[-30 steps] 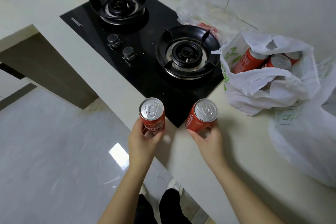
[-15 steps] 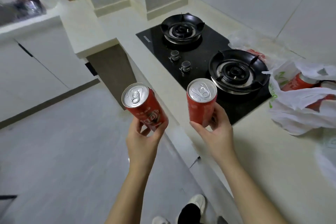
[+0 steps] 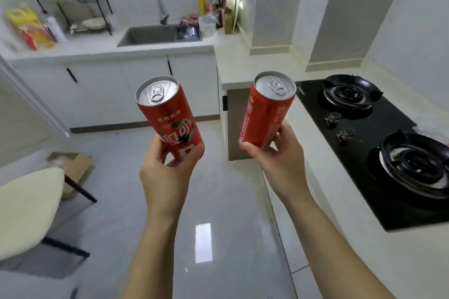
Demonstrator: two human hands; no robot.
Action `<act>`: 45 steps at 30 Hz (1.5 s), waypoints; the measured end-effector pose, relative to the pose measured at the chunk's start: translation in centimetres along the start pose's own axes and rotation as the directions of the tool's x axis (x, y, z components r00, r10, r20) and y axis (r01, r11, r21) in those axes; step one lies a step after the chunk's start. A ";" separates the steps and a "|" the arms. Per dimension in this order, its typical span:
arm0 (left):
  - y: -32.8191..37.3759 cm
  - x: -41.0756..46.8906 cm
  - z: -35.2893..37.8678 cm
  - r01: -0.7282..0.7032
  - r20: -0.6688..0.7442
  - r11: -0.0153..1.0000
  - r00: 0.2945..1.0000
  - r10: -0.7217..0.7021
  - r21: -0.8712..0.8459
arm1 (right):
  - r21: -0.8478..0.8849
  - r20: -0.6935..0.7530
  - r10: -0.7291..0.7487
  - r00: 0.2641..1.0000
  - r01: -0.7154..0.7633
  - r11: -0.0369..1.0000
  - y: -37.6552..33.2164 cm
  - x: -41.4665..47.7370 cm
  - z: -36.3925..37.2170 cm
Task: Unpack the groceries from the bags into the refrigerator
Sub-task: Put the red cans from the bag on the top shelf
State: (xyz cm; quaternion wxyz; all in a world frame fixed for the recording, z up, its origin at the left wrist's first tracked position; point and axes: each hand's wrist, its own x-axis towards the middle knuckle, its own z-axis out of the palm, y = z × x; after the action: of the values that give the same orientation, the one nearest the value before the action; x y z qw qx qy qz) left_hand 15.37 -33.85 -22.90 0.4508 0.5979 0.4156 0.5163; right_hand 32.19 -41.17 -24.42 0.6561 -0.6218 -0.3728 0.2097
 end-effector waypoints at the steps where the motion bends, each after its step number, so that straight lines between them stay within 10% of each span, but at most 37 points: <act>1: 0.3 0.3 -1.4 -0.018 -0.039 1.000 0.999 0.019 0.017 | 0.011 0.043 -0.024 0.999 0.023 1.000 -0.7 0.2 1.4; 12: 2.0 -1.0 -12.3 0.014 -0.542 0.983 0.836 0.089 0.183 | 0.149 0.447 -0.086 0.890 0.021 0.989 -3.7 2.0 14.1; 20: 4.0 -2.9 -14.1 0.117 -0.855 0.966 0.498 0.143 0.229 | 0.278 0.764 -0.193 0.616 -0.044 0.959 -5.0 3.1 21.9; 31: 9.0 -7.5 -14.1 0.177 -0.925 0.909 0.101 0.366 0.378 | 0.455 0.875 -0.408 0.261 -0.152 0.877 -9.4 0.0 27.2; 45: 16.9 -11.6 -19.3 0.266 -0.779 0.742 0.056 0.625 0.615 | 0.680 0.733 -0.659 0.171 -0.149 0.718 -18.4 -6.0 29.4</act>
State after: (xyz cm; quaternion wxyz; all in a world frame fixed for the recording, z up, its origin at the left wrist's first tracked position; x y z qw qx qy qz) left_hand -4.65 -47.13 -8.18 -0.2575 0.2463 0.6603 0.6611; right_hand 2.83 -28.77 -9.42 0.4659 -0.0171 -0.7086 0.5296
